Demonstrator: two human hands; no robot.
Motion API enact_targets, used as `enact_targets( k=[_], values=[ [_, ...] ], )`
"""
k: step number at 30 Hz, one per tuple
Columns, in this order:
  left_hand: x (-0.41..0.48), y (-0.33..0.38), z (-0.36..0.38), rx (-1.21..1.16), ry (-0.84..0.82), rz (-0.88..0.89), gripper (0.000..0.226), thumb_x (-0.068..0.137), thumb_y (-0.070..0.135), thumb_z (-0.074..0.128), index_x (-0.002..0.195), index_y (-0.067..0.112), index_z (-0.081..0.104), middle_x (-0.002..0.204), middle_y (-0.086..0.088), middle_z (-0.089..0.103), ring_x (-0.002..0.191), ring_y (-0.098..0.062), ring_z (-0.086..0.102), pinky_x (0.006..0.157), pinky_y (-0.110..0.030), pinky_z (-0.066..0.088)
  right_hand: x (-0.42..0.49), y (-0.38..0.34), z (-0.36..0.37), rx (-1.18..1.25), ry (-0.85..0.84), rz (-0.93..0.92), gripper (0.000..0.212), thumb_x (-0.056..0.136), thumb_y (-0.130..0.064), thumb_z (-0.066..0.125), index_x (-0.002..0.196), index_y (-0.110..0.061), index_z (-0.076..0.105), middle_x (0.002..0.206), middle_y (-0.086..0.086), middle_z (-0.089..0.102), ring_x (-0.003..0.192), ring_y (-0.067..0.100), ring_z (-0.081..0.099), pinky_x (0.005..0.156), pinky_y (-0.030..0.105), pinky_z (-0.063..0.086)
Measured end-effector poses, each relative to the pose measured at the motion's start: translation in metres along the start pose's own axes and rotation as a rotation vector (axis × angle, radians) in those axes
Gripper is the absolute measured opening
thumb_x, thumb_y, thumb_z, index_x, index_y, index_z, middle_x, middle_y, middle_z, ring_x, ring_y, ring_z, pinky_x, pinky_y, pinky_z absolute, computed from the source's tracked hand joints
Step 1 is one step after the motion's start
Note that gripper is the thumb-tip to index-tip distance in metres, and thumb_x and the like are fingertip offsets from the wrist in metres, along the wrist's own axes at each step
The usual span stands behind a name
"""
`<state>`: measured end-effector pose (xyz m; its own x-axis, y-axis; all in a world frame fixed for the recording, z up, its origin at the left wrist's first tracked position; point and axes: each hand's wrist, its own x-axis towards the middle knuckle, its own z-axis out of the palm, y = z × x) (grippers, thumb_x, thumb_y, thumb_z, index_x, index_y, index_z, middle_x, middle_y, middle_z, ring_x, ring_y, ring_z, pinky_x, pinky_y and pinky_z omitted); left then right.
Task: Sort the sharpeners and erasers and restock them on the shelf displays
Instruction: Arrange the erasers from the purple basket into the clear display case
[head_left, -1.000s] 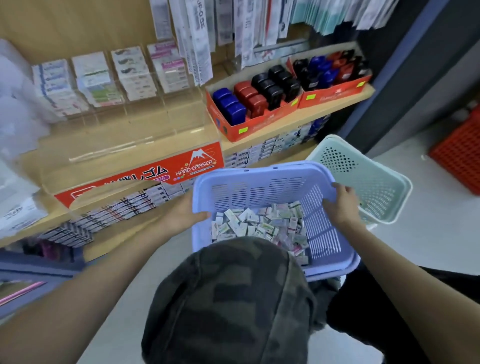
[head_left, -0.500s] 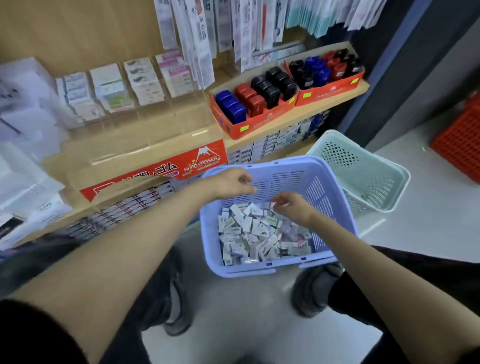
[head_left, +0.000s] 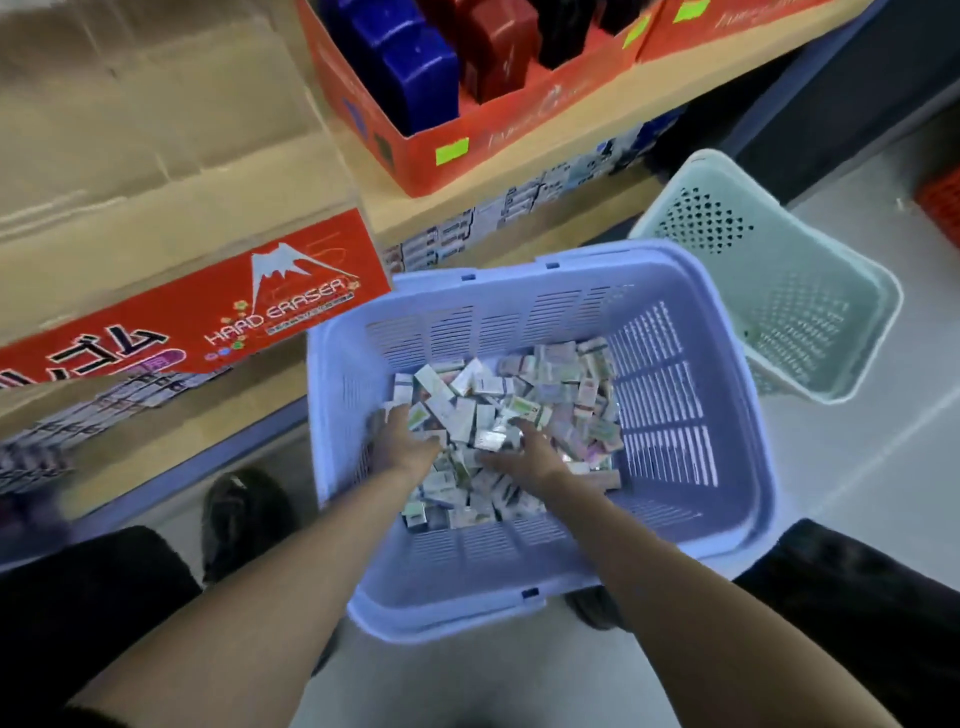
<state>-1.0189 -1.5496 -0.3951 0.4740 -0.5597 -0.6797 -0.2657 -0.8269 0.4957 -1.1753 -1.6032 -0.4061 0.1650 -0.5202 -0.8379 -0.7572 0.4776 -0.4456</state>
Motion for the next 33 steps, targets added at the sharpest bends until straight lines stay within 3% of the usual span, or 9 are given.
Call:
enact_targets(
  k=[6, 8, 11, 13, 17, 21, 25, 29, 33],
  values=[
    [0.016, -0.005, 0.010, -0.078, 0.125, -0.023, 0.061, 0.083, 0.016, 0.070, 0.137, 0.002, 0.043, 0.142, -0.017, 0.041, 0.128, -0.031, 0.042, 0.102, -0.035, 0.036, 0.024, -0.004, 0.006, 0.360, 0.079, 0.073, 0.078, 0.078, -0.027, 0.076, 0.140, -0.021, 0.029, 0.129, 0.017, 0.051, 0.103, 0.034, 0.061, 0.081, 0.044, 0.054],
    [0.017, -0.008, 0.015, -0.008, 0.124, 0.007, 0.059, 0.083, 0.018, 0.070, 0.135, 0.004, 0.045, 0.144, -0.018, 0.035, 0.131, -0.030, 0.038, 0.105, -0.032, 0.032, 0.021, -0.007, 0.016, 0.262, 0.058, 0.064, 0.071, 0.082, -0.015, 0.072, 0.136, -0.016, 0.027, 0.121, 0.017, 0.052, 0.087, 0.027, 0.062, 0.064, 0.032, 0.056],
    [0.011, -0.015, 0.021, 0.110, 0.132, 0.040, 0.057, 0.085, 0.013, 0.067, 0.136, 0.007, 0.042, 0.148, -0.018, 0.026, 0.134, -0.032, 0.032, 0.109, -0.032, 0.027, 0.019, -0.009, 0.033, -0.094, 0.162, -0.010, 0.063, 0.083, -0.025, 0.070, 0.133, -0.017, 0.032, 0.121, 0.014, 0.052, 0.102, 0.031, 0.057, 0.083, 0.042, 0.053],
    [0.008, -0.019, 0.025, 0.239, 0.151, 0.086, 0.059, 0.085, 0.012, 0.066, 0.138, 0.011, 0.040, 0.150, -0.016, 0.024, 0.137, -0.033, 0.027, 0.113, -0.037, 0.027, 0.021, -0.009, 0.033, -0.003, 0.142, -0.027, 0.065, 0.082, -0.027, 0.072, 0.133, -0.020, 0.033, 0.118, 0.012, 0.056, 0.097, 0.030, 0.061, 0.082, 0.045, 0.054],
    [0.013, -0.011, 0.022, 0.315, 0.155, 0.068, 0.070, 0.081, 0.022, 0.072, 0.137, 0.005, 0.034, 0.135, -0.014, 0.035, 0.118, -0.031, 0.047, 0.096, -0.037, 0.043, 0.029, -0.004, 0.011, 0.284, -0.004, -0.048, 0.071, 0.083, -0.018, 0.071, 0.141, -0.020, 0.029, 0.127, 0.002, 0.045, 0.089, 0.015, 0.059, 0.062, 0.018, 0.048],
    [0.023, -0.002, 0.016, 0.496, 0.085, 0.018, 0.075, 0.078, 0.035, 0.075, 0.132, 0.001, 0.035, 0.124, -0.013, 0.034, 0.101, -0.027, 0.051, 0.083, -0.032, 0.044, 0.036, -0.001, 0.009, 0.173, -0.037, -0.093, 0.063, 0.082, -0.026, 0.072, 0.136, -0.022, 0.039, 0.132, 0.003, 0.047, 0.079, 0.012, 0.062, 0.063, 0.020, 0.049],
    [0.026, -0.015, 0.024, 0.882, 0.046, 0.251, 0.084, 0.077, 0.049, 0.070, 0.138, 0.008, 0.028, 0.130, -0.014, 0.036, 0.121, -0.031, 0.033, 0.101, -0.034, 0.030, 0.041, -0.003, 0.004, 0.179, -0.095, -0.146, 0.064, 0.082, -0.022, 0.073, 0.136, -0.023, 0.040, 0.124, 0.000, 0.051, 0.074, 0.003, 0.057, 0.065, 0.014, 0.047],
    [0.031, -0.019, 0.028, 0.748, 0.000, 0.204, 0.080, 0.079, 0.038, 0.072, 0.140, 0.011, 0.027, 0.131, -0.012, 0.043, 0.121, -0.030, 0.038, 0.100, -0.034, 0.033, 0.046, -0.002, 0.006, 0.198, -0.125, -0.151, 0.062, 0.081, -0.025, 0.073, 0.135, -0.032, 0.043, 0.132, -0.005, 0.044, 0.095, 0.012, 0.058, 0.089, 0.027, 0.049],
    [0.036, -0.016, 0.026, 0.623, -0.034, 0.127, 0.062, 0.083, 0.030, 0.069, 0.133, 0.007, 0.040, 0.128, -0.016, 0.046, 0.120, -0.031, 0.044, 0.097, -0.036, 0.038, 0.047, -0.009, 0.010, 0.209, -0.100, -0.132, 0.062, 0.081, -0.029, 0.074, 0.135, -0.028, 0.044, 0.122, -0.006, 0.044, 0.082, 0.007, 0.058, 0.064, 0.016, 0.044]
  ],
)
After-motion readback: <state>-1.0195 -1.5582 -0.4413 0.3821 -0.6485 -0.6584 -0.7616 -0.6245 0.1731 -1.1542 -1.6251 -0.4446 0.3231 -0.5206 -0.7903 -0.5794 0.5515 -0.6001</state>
